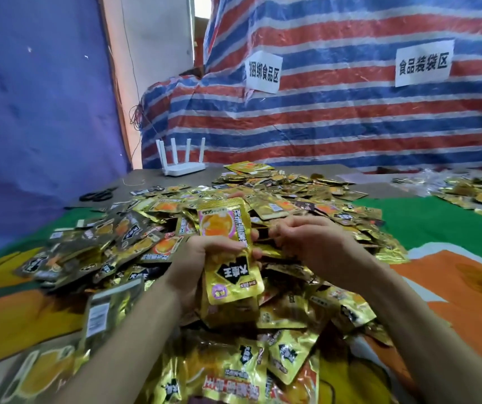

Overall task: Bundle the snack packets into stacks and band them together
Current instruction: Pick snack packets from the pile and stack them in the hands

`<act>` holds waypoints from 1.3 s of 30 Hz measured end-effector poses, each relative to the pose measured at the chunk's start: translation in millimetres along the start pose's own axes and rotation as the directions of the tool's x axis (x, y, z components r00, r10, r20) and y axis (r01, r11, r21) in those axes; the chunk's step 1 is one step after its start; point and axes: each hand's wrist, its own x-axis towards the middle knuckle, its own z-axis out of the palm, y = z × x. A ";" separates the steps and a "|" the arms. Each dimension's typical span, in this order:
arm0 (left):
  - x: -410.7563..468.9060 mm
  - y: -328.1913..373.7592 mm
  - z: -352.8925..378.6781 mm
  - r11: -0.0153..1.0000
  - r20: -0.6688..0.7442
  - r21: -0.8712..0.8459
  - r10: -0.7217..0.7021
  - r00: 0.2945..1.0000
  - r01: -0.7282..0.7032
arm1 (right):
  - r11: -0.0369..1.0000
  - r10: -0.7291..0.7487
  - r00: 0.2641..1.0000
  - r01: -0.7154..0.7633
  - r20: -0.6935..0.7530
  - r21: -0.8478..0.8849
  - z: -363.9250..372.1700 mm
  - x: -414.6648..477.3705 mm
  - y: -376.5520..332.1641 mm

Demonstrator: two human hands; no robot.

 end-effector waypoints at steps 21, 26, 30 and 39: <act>-0.9 1.6 -3.5 0.997 0.090 0.058 0.037 0.995 -0.042 | 0.962 -0.218 0.976 0.212 0.018 0.169 17.3 -6.2 -0.4; 3.7 3.3 3.7 0.960 -0.272 0.208 0.241 0.932 -0.187 | 0.973 -0.199 0.977 0.188 -0.077 -0.132 31.4 -10.5 3.4; 7.7 2.4 9.8 0.913 -0.510 0.156 0.402 0.761 -0.378 | 0.854 -0.308 0.946 0.229 -0.099 -0.466 51.6 -12.0 18.6; 1.9 7.6 23.0 0.872 -0.486 -0.114 0.368 0.792 -0.475 | 0.819 -0.420 0.899 0.316 -0.126 -0.479 79.3 -7.2 40.4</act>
